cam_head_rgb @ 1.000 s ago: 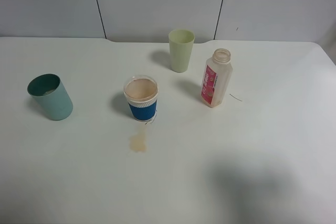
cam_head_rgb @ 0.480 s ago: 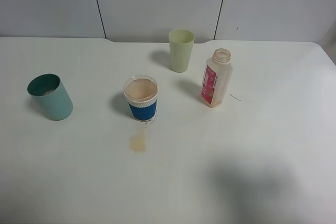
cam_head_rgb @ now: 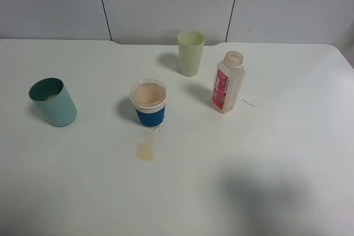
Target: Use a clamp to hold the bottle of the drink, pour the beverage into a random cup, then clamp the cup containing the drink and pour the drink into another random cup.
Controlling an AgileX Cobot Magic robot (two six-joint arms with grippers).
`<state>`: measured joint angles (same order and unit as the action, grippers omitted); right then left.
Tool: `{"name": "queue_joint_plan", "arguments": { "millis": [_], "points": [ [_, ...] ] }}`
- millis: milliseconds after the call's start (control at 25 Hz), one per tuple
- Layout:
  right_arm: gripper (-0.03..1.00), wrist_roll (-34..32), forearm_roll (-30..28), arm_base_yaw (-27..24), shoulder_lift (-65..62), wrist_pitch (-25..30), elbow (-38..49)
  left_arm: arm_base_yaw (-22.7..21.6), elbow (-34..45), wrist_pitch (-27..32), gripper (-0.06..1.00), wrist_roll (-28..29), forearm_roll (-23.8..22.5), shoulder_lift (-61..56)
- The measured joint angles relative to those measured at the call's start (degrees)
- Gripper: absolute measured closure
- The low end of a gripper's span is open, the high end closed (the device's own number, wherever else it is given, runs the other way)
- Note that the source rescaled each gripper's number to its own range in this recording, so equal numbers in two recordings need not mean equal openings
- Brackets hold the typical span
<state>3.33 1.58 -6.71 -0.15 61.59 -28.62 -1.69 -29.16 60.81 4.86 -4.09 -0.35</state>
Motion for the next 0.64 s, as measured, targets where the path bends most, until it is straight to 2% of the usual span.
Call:
{"name": "queue_joint_plan", "arguments": {
  "millis": [640],
  "points": [
    [-0.03,0.0,0.0,0.0,0.0,0.0,0.0,0.0,0.0,0.0,-0.05,0.0,0.0,0.0]
  ]
}}
